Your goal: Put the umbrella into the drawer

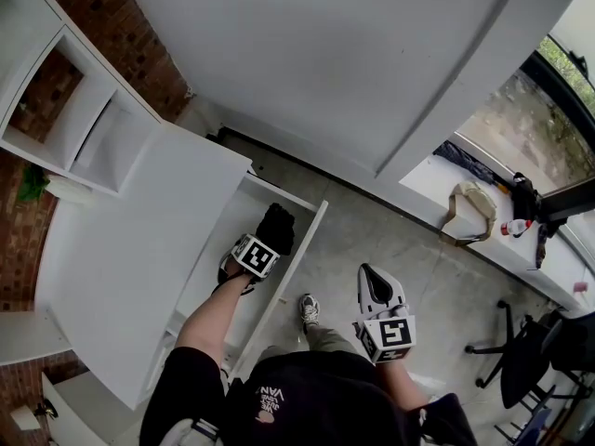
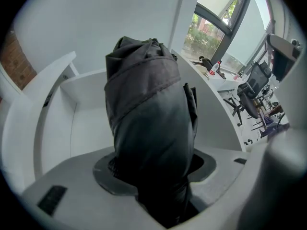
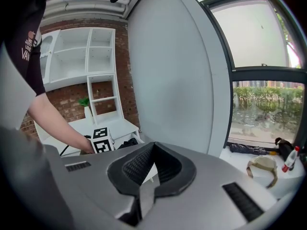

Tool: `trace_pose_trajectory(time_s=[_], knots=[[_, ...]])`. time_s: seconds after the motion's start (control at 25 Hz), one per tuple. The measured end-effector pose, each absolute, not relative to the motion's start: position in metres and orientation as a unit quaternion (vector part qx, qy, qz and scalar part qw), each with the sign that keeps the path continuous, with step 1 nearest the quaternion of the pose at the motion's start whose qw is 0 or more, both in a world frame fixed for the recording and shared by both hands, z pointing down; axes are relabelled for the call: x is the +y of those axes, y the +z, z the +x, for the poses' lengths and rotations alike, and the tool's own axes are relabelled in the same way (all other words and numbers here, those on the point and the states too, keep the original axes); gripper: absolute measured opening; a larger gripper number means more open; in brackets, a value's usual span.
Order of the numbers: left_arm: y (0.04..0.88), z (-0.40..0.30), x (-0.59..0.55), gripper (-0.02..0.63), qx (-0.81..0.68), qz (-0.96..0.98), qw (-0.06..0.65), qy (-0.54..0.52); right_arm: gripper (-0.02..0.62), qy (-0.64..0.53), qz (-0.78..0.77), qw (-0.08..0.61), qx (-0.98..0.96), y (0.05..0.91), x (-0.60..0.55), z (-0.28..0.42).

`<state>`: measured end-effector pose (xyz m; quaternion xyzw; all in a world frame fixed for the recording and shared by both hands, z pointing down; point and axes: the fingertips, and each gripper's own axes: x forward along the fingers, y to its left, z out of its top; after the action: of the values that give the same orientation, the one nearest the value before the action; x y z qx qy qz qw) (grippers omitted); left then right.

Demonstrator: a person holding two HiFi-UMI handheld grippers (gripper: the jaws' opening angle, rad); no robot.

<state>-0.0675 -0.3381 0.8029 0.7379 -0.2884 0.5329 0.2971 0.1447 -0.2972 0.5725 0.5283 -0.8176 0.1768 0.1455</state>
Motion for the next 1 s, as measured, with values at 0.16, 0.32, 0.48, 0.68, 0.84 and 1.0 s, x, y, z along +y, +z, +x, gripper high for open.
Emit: trace_pose_trajectory(time_s=[0.16,0.32,0.48,0.68,0.84,1.0], knots=[[0.815,-0.068,-0.34,0.258,-0.279,0.727,0.3,0.551,-0.005,0.181,0.527,0.146,-0.818,0.577,-0.299,0.144],[0.821,-0.068,-0.341,0.258,-0.279,0.721,0.305,0.556,-0.005,0.189,0.525,0.148,-0.816,0.582,-0.298,0.144],[0.829,-0.068,-0.341,0.259,-0.275,0.712,0.311,0.566,-0.005,0.195,0.524,0.15,-0.815,0.586,-0.299,0.144],[0.838,-0.071,-0.338,0.259,-0.276,0.7,0.326,0.572,-0.005,0.197,0.525,0.149,-0.814,0.587,-0.3,0.146],[0.843,-0.07,-0.339,0.259,-0.277,0.696,0.331,0.573,-0.005,0.2,0.526,0.153,-0.812,0.59,-0.299,0.149],[0.847,-0.072,-0.341,0.259,-0.286,0.691,0.34,0.57,-0.005,0.202,0.528,0.154,-0.811,0.592,-0.298,0.15]])
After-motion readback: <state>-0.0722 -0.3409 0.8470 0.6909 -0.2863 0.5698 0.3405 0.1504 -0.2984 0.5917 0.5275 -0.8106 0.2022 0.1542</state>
